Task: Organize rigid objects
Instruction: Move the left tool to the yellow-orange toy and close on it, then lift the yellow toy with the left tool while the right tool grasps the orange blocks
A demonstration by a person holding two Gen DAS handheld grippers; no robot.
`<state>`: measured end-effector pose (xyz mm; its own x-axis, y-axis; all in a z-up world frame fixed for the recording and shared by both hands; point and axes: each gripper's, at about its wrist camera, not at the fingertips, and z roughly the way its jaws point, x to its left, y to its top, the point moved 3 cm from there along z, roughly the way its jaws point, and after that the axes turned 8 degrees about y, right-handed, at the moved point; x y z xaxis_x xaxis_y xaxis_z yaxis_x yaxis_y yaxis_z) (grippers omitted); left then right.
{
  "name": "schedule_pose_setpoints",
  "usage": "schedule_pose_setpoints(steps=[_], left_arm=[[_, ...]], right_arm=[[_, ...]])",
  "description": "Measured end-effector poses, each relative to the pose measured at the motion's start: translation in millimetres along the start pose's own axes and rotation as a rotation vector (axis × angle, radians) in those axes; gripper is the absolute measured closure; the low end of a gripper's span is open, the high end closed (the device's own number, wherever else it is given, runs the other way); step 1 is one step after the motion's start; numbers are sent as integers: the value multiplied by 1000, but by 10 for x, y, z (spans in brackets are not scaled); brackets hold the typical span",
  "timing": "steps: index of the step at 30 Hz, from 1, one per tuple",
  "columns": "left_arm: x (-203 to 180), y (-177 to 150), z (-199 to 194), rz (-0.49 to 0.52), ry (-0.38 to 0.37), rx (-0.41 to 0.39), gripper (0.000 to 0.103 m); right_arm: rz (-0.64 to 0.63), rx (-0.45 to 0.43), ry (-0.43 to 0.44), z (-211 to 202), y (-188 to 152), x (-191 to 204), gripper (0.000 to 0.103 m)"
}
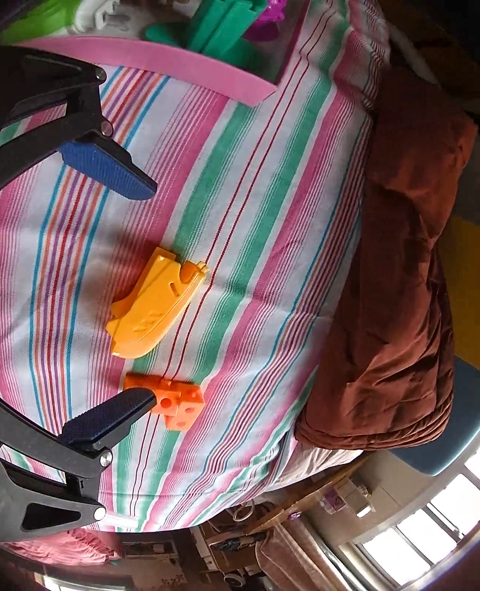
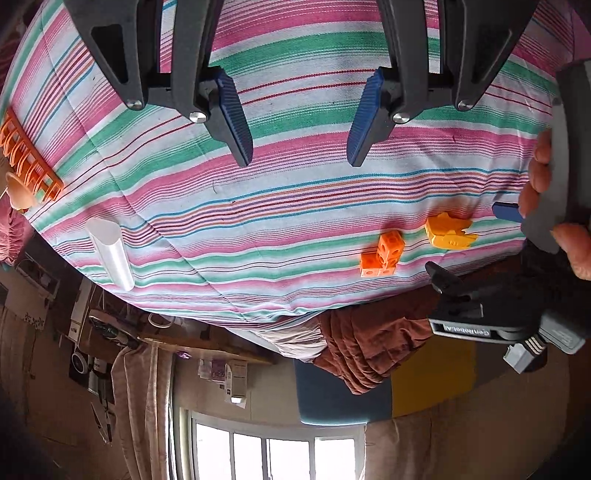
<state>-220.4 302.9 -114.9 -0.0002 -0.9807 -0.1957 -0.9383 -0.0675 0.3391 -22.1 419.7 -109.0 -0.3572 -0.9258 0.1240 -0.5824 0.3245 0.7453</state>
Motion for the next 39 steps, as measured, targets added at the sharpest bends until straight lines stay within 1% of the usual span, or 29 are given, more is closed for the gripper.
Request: schedule_pose_setpoints(steps=[1,4,7,8,10,12,13,14,15,16,17,19,20,21,22,23,24,26,28,29,30,31,34,36,37,38,39], left_arm=[[0,-5,-3,25,4,-13,4],[68,-59,-55,107,49,-49,10],[241,-119,-141,128,78,-103,12],[273,-133,-160,133,83,-116,16],[256,-152,-192,148,65,-132,16],[165,-163,-235,154,-5,-149,16],[114,-157,-267,138,-47,-161,15],[50,-133,-273,120,-67,-168,11],[5,-107,-275,103,-61,-169,6],[-34,-76,-230,88,-35,-154,6],[-95,-36,-157,83,-5,-130,8],[-130,14,-19,88,20,-87,23],[-145,21,34,113,38,-66,38],[-166,21,36,153,59,-76,43],[-179,3,2,203,53,-92,47],[-183,-27,-23,256,46,-92,55],[-165,-58,-42,300,50,-87,59],[-67,-108,-83,340,53,-83,58],[54,-144,-121,325,38,-92,50],[103,-169,-144,314,28,-102,42],[125,-192,-161,307,10,-119,37],[138,-223,-174,301,-8,-144,37],[161,-369,-179,293,-31,-203,37],[158,-491,-187,329,-16,-284,39],[163,-518,-181,339,-23,-296,39],[174,-507,-197,330,-44,-300,50],[192,-485,-190,315,-56,-299,69]], right_arm=[[10,-2,4,-3,-2,-19,49],[43,-5,18,-11,-9,-81,49],[67,4,25,6,-16,-126,49],[71,6,26,10,-17,-133,49],[75,3,27,5,-21,-138,49],[74,1,22,2,-22,-134,49],[72,1,20,2,-22,-131,49],[71,-1,17,-1,-24,-128,49],[71,-1,14,0,-24,-128,49],[70,0,14,3,-25,-126,49],[71,0,13,3,-26,-128,49],[72,1,14,5,-28,-131,49],[74,2,16,8,-28,-134,49],[78,3,17,11,-28,-141,49],[83,2,18,12,-29,-150,49],[88,2,18,14,-31,-159,49],[93,5,21,22,-31,-166,49],[99,14,23,43,-35,-174,49],[100,17,24,50,-39,-176,49],[100,18,24,52,-39,-175,49],[100,18,23,51,-41,-175,49],[100,18,23,49,-41,-175,49],[105,24,32,53,-40,-183,49],[114,33,51,57,-37,-197,49],[118,44,74,71,-32,-195,49],[119,57,106,85,-25,-188,49],[119,64,134,88,-9,-177,49]])
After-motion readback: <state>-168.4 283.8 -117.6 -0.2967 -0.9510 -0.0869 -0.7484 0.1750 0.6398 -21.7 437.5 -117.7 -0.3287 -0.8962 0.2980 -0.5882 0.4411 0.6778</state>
